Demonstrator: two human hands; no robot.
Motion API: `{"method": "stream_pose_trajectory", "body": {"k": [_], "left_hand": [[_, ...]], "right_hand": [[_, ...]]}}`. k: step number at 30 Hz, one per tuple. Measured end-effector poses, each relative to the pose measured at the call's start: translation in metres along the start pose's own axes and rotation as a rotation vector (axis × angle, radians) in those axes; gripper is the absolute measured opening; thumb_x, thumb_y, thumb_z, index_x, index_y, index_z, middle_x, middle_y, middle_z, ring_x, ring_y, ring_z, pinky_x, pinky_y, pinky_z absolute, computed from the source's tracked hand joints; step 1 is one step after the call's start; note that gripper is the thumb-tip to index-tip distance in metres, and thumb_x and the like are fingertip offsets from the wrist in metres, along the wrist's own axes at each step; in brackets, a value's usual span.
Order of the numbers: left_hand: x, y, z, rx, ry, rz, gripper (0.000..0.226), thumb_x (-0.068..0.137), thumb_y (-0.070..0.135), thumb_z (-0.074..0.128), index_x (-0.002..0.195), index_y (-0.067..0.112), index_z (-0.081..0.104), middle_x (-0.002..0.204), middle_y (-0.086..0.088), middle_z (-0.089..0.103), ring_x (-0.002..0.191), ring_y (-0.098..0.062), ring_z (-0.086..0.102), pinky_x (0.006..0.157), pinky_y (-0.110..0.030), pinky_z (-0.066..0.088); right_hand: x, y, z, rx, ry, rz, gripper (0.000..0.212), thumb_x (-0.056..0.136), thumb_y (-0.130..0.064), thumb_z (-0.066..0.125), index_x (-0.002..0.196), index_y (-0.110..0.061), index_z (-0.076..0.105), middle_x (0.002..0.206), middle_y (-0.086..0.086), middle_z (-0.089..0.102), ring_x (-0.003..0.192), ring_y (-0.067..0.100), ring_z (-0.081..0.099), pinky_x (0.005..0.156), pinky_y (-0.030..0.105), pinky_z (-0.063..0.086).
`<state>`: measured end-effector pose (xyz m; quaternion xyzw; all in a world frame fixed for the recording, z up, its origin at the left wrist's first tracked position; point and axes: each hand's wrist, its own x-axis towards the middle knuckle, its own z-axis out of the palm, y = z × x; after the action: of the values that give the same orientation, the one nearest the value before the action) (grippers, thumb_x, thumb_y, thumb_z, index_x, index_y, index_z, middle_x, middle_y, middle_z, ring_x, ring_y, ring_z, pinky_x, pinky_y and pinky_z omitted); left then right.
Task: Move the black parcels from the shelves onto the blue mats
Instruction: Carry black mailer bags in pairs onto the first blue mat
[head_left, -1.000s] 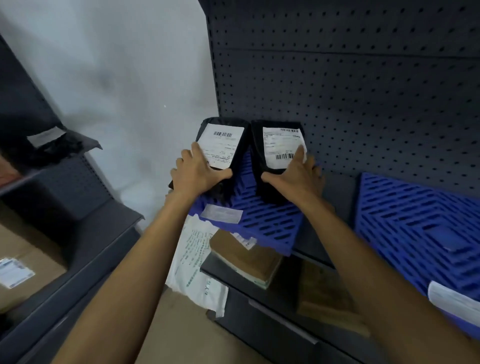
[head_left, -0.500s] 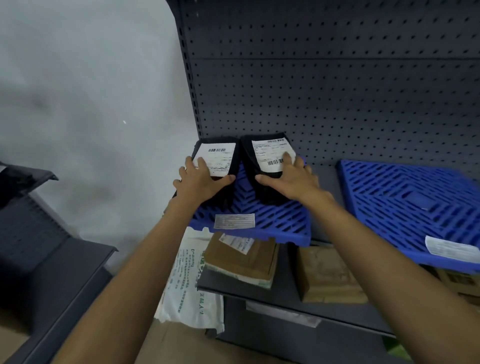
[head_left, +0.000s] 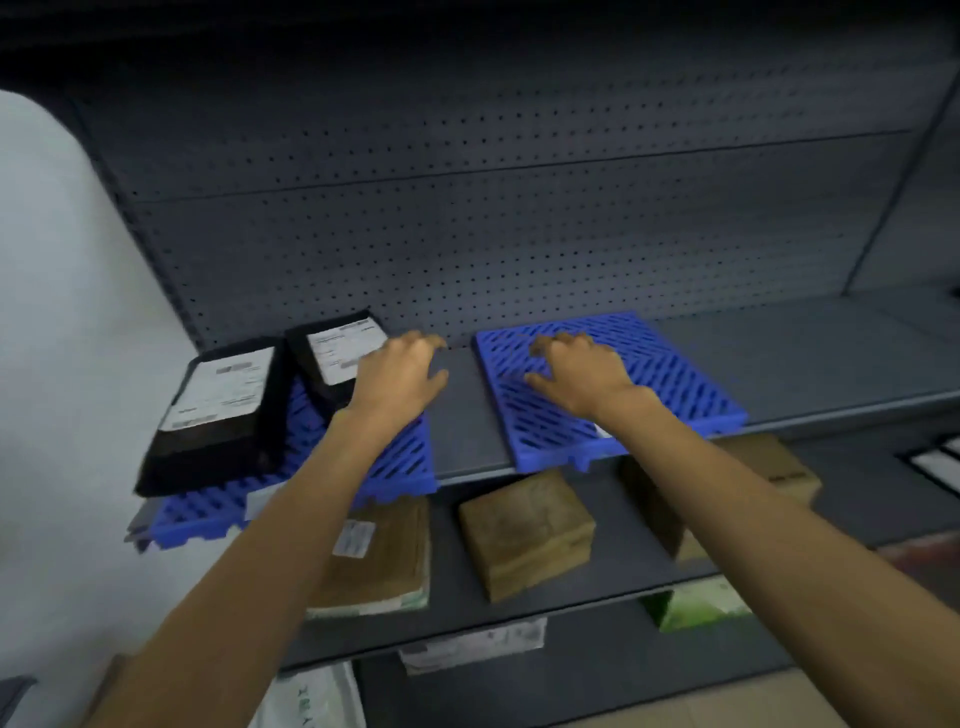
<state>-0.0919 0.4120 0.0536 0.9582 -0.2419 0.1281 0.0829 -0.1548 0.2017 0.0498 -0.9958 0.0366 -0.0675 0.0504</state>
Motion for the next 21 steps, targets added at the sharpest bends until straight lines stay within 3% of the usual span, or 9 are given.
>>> {"method": "stream_pose_trajectory", "body": {"k": [11, 21], "left_hand": [[0.036, 0.272, 0.039, 0.011, -0.044, 0.279, 0.041, 0.092, 0.029, 0.061, 0.132, 0.024, 0.057, 0.132, -0.004, 0.058, 0.121, -0.029, 0.055, 0.09, -0.042, 0.048], [0.045, 0.56, 0.076, -0.077, -0.012, 0.542, 0.035, 0.093, 0.03, 0.062, 0.127, 0.023, 0.059, 0.125, -0.005, 0.061, 0.115, -0.031, 0.059, 0.082, -0.042, 0.05]], "right_hand": [[-0.133, 0.243, -0.048, -0.15, 0.014, 0.261, 0.043, 0.096, -0.034, 0.054, 0.134, -0.016, 0.048, 0.131, 0.012, 0.054, 0.124, 0.033, 0.048, 0.097, 0.045, 0.043], [-0.276, 0.477, -0.094, -0.228, 0.047, 0.484, 0.043, 0.094, -0.034, 0.055, 0.131, -0.014, 0.049, 0.13, 0.011, 0.054, 0.125, 0.033, 0.047, 0.096, 0.045, 0.042]]}}
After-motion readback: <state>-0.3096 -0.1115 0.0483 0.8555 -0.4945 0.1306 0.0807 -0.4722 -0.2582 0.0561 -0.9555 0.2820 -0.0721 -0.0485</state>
